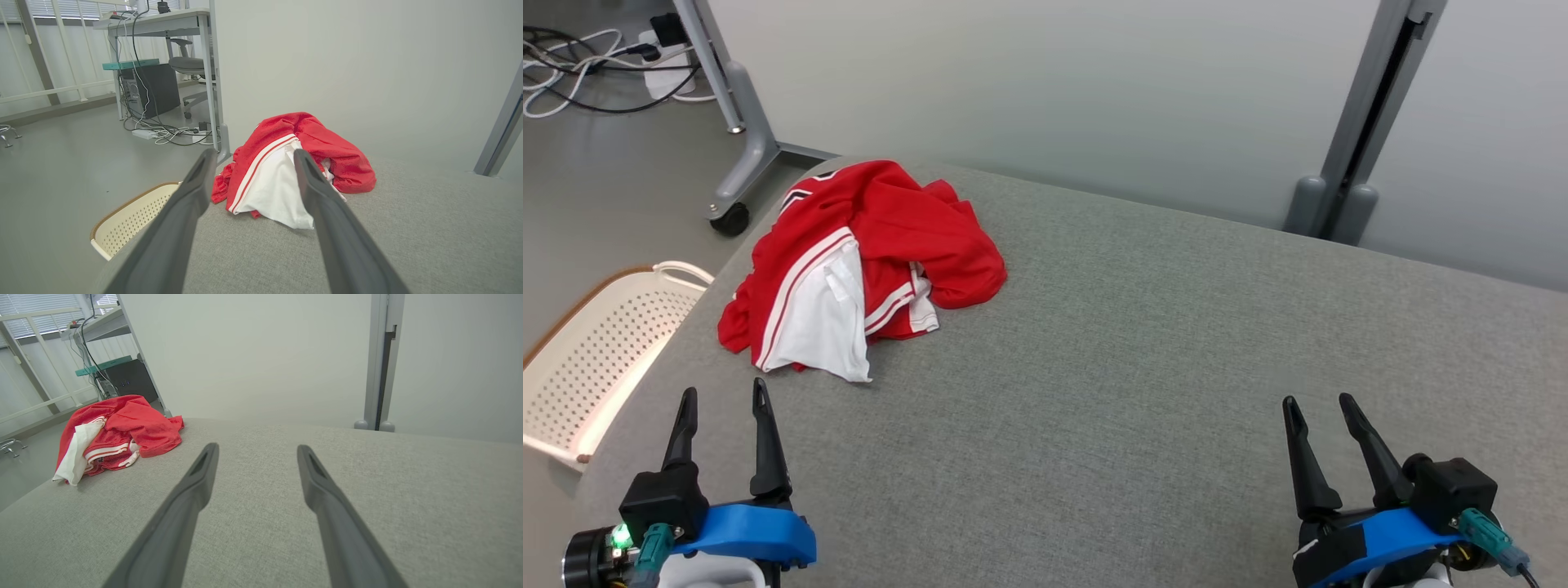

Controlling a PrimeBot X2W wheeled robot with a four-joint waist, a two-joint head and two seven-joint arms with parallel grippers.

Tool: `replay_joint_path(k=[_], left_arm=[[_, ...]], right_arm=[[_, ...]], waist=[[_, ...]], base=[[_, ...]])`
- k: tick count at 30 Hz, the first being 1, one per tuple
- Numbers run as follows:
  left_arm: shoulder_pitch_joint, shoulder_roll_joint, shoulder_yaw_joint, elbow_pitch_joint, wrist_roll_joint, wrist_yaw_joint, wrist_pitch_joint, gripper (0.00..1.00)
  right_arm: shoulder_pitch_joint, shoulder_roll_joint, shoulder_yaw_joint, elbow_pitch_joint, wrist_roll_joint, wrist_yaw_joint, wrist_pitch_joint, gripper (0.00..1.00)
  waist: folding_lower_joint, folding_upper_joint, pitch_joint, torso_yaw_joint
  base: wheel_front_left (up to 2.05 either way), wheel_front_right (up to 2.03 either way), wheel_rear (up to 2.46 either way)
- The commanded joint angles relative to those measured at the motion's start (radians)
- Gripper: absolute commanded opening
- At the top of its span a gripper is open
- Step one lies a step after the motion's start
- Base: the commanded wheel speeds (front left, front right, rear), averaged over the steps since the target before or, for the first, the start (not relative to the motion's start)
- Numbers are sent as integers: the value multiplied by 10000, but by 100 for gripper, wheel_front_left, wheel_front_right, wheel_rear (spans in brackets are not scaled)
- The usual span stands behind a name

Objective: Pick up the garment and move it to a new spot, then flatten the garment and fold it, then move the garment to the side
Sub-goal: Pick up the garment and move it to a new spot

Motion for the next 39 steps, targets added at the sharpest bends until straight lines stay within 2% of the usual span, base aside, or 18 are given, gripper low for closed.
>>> replay_joint_path(k=[1,12,19,26,30,39], left_arm=[[48,48,38,-44,-57,7,-45,100],[69,31,232,-112,-140,-16,-45,100],[165,21,400,-270,-166,73,-41,100],[232,-26,496,-299,-239,77,-41,100],[-21,27,525,-177,-287,-70,-41,100],[-1564,712,602,142,-279,-621,-40,100]], right_arm=[[5,-60,3,14,16,4,-35,100],[-107,-60,30,27,-72,4,-35,100],[-201,-58,77,47,-118,4,-35,100],[-270,-60,159,18,-163,4,-35,100],[-309,-58,175,-18,-184,4,-35,100],[-745,-60,56,-213,-662,4,-35,100]], waist=[[0,0,95,175],[0,0,285,1107],[0,0,353,1354],[0,0,420,1231],[0,0,484,1065],[0,0,1239,423]], base=[[0,0,0],[0,0,0],[0,0,0],[0,0,0],[0,0,0],[0,0,0]])
